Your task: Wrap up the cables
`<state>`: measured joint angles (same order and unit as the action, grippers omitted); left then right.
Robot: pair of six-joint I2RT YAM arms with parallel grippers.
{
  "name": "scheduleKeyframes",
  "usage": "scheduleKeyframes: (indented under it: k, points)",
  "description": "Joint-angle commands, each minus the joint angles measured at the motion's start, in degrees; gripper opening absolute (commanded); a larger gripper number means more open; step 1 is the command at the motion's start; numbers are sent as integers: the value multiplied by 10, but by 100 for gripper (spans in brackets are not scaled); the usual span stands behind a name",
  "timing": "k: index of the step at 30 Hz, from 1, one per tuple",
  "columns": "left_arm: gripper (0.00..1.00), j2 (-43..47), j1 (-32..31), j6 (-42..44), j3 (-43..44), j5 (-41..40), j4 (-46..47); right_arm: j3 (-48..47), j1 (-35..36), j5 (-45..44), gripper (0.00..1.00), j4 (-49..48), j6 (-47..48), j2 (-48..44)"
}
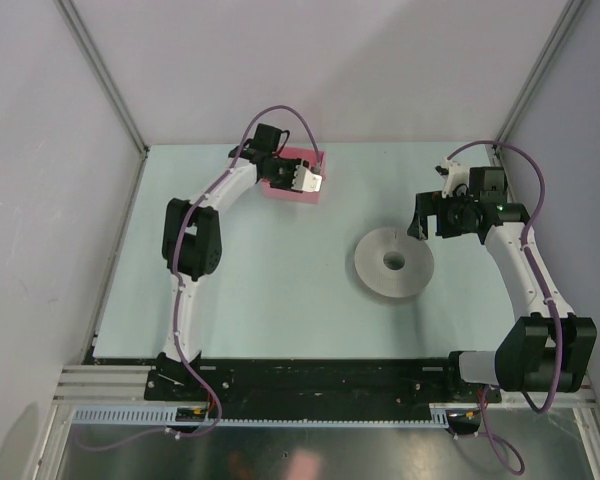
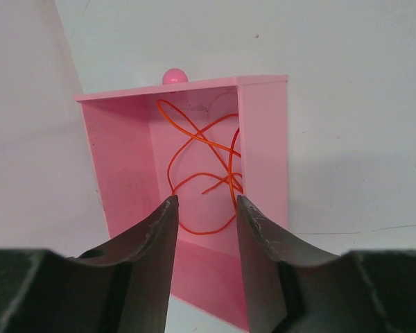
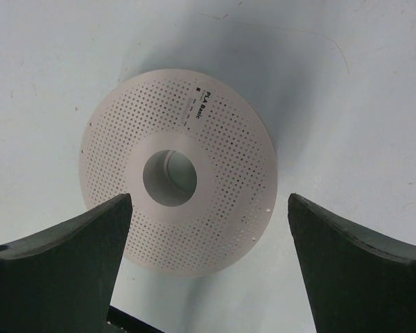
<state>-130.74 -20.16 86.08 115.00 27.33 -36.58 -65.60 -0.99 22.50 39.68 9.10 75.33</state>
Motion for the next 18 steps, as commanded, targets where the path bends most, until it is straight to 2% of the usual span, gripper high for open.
scheduleKeyframes:
  k: [1, 8, 18]
  points:
    - [43, 29, 4, 23, 3, 30, 2, -23, -3, 6, 99, 7, 10, 0]
    - [41, 46, 4, 26, -12, 47, 3, -24, -3, 8, 99, 7, 9, 0]
    - [44, 52, 5, 41, -35, 38, 2, -24, -3, 11, 99, 12, 9, 1]
